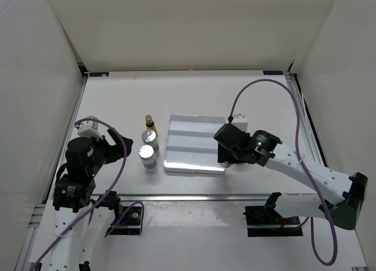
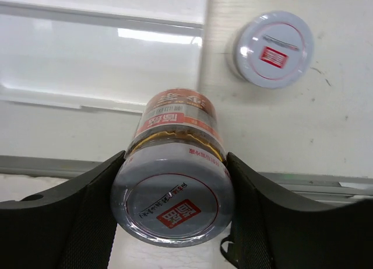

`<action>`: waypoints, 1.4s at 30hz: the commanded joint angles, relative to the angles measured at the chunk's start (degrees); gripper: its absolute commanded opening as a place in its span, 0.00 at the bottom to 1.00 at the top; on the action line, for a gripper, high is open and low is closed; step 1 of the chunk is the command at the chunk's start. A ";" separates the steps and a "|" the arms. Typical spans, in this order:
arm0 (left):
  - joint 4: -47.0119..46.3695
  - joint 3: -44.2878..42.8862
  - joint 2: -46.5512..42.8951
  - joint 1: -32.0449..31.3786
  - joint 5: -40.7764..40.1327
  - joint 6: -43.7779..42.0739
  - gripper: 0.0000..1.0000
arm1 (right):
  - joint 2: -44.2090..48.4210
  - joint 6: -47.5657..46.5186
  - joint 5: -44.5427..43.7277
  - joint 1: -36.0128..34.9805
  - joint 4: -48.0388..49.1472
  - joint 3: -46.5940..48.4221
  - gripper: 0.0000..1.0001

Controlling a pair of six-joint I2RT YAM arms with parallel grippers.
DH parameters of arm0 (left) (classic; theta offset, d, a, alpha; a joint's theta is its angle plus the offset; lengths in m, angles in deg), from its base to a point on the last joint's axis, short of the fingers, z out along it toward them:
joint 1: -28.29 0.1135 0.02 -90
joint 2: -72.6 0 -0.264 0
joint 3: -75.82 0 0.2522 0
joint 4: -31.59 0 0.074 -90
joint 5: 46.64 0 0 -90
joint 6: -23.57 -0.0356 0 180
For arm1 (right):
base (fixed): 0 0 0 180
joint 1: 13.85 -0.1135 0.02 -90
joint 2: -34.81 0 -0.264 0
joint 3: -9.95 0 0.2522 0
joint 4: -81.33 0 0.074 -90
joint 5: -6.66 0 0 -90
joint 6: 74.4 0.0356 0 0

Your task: Organize the condiment bottles

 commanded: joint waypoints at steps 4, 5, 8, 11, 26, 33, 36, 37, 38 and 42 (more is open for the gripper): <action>0.41 0.11 0.29 -0.24 -0.58 0.41 1.00 | -9.60 -1.33 -4.75 -2.68 5.95 6.32 0.00; 0.41 0.11 0.29 -0.24 -0.58 0.41 1.00 | -10.56 -1.95 -4.75 -2.68 7.11 6.32 0.00; 0.41 0.11 0.29 -0.24 -0.58 0.41 1.00 | -13.82 -1.95 -5.27 -2.68 10.98 3.87 0.00; 0.41 0.11 0.82 -0.24 -0.05 0.41 1.00 | -16.80 -3.09 -4.66 -2.68 15.73 1.76 0.00; 0.41 0.11 0.82 -0.24 -0.05 0.41 1.00 | -19.10 -2.39 -0.70 -0.13 22.51 -3.62 0.78; 0.41 0.11 0.82 -0.24 -0.05 0.41 1.00 | -13.48 -3.10 -8.23 -0.66 2.05 10.41 1.00; 0.41 0.11 0.82 -0.24 -0.05 0.41 1.00 | -8.65 -3.09 -11.25 0.21 -3.69 12.65 1.00; 0.41 0.11 0.82 -0.24 -0.05 0.41 1.00 | -6.90 -4.14 -11.25 2.74 -3.69 11.52 1.00; 0.41 0.11 0.82 -0.24 -0.05 0.41 1.00 | -3.40 -7.63 -7.94 4.42 -0.99 10.03 1.00; 0.41 0.11 0.82 -0.24 0.47 0.41 1.00 | -0.20 -15.57 2.99 19.60 4.83 2.47 1.00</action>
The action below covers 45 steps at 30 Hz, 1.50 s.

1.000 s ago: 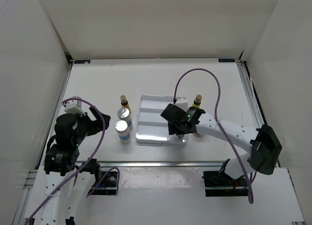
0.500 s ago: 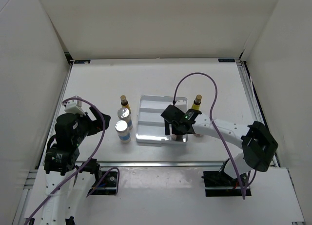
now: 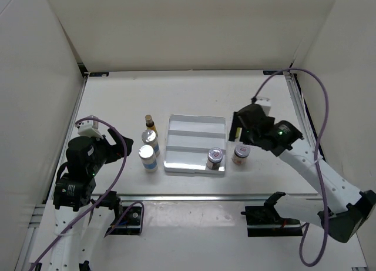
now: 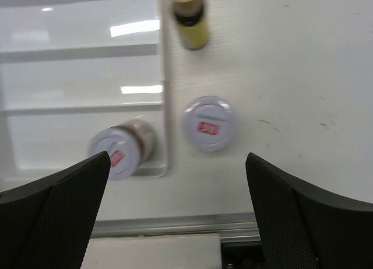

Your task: Organize the condiment bottles

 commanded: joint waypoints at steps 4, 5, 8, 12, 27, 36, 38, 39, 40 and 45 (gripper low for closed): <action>0.41 0.11 0.80 -0.20 0.45 0.26 1.00 | -2.91 -9.06 12.50 13.00 4.04 -9.43 1.00; 0.41 0.11 0.80 -0.20 0.45 0.26 1.00 | -3.54 -9.06 12.51 13.61 4.83 -10.31 1.00; 0.41 0.11 0.80 -0.20 0.45 0.26 1.00 | -6.00 -8.44 13.29 15.36 8.68 -13.39 1.00; 0.41 0.11 1.32 -0.20 0.98 0.26 1.00 | -10.30 -9.67 17.59 19.58 13.88 -16.82 1.00; 0.41 0.11 1.32 -0.20 1.50 0.26 1.00 | -5.58 -10.90 16.31 17.85 11.09 -12.45 0.07; 0.41 0.11 1.32 -0.20 1.51 0.26 1.00 | -5.90 -11.52 7.68 -1.66 4.22 7.50 0.00; 0.41 0.11 1.32 -0.20 1.51 0.26 1.00 | -10.38 -12.13 7.16 -6.39 4.75 8.92 0.00; 0.41 0.11 1.32 -0.20 1.51 0.26 1.00 | -13.44 -12.13 7.15 -7.90 4.75 9.54 0.00; 0.41 0.11 1.32 -0.20 1.51 0.26 1.00 | -15.04 -12.13 6.63 -9.31 5.45 10.15 0.00; 0.41 0.11 1.32 -0.20 1.51 0.26 1.00 | -25.59 -14.06 5.48 -16.17 9.05 12.35 0.01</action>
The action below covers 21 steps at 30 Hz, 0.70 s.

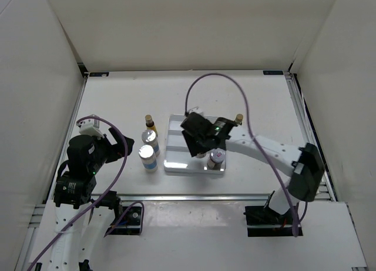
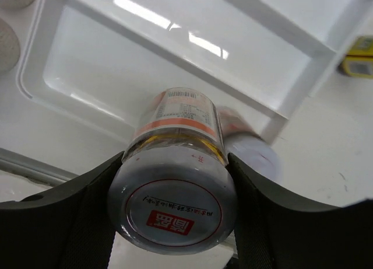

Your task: Organize the condiment bottles

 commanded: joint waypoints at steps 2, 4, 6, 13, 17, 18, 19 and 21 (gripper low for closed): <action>0.39 0.11 0.32 -0.20 0.81 0.24 1.00 | -6.23 -1.96 -2.37 -4.25 4.42 3.86 0.01; 0.39 0.11 0.32 -0.20 0.81 0.24 1.00 | -8.27 -1.96 -2.98 -4.95 4.43 4.38 0.01; 0.39 0.11 0.32 -0.20 0.81 0.24 1.00 | -10.65 -1.96 -2.98 -4.95 6.09 4.38 0.01; 0.39 0.11 0.32 -0.20 0.81 0.24 1.00 | -15.74 -1.96 -1.76 -4.95 9.87 3.86 0.16; 0.39 0.11 0.32 -0.20 0.81 0.24 1.00 | -16.28 -1.43 -0.87 -4.95 10.58 3.24 0.55; 0.39 0.11 0.32 -0.20 0.81 0.24 1.00 | -15.32 -0.82 -0.87 -4.95 9.97 3.24 0.72; 0.39 0.11 0.32 -0.20 0.81 0.24 1.00 | -13.40 0.32 -2.79 -4.95 9.18 3.76 0.79; 0.39 0.11 0.32 -0.20 0.81 0.24 1.00 | -10.67 1.55 -5.34 -4.95 7.17 4.72 0.97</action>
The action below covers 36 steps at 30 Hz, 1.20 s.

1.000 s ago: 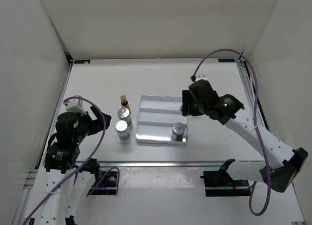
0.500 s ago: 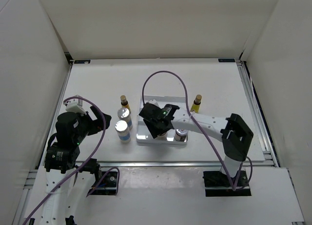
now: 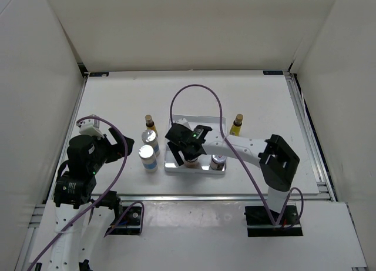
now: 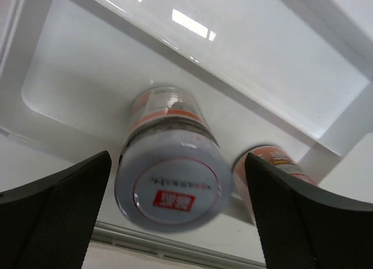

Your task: Organize the condiment bottles

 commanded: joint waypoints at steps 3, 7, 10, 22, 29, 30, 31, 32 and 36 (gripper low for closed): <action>0.39 0.11 0.32 -0.20 0.79 0.24 1.00 | 11.79 2.37 -9.03 -0.06 -5.49 7.47 1.00; 0.39 0.11 0.32 -0.20 1.31 0.24 1.00 | 21.37 2.37 -10.72 4.32 -12.78 12.05 1.00; 0.39 0.11 0.32 -0.20 1.31 0.24 1.00 | 26.39 0.18 -5.82 14.41 -13.59 10.57 1.00; 0.39 0.11 0.85 -0.20 1.31 0.24 1.00 | 27.01 -3.87 3.96 35.09 -4.64 -3.84 0.97; 0.39 0.11 1.37 -0.20 1.31 0.24 1.00 | 30.08 -5.19 4.31 36.86 11.53 -15.36 0.96; 0.39 0.11 1.37 -0.20 1.31 0.24 1.00 | 30.09 -5.19 4.83 37.55 13.81 -15.89 0.96; 0.39 0.11 1.37 -0.20 1.83 0.24 1.00 | 28.87 -5.19 5.53 38.17 14.88 -16.68 0.96; 0.39 0.11 1.90 -0.20 1.84 0.24 1.00 | 28.16 -5.71 5.54 38.17 16.02 -16.68 0.96; 0.39 0.11 1.90 -0.20 1.84 0.24 1.00 | 26.31 -6.95 5.46 38.17 22.69 -19.84 0.92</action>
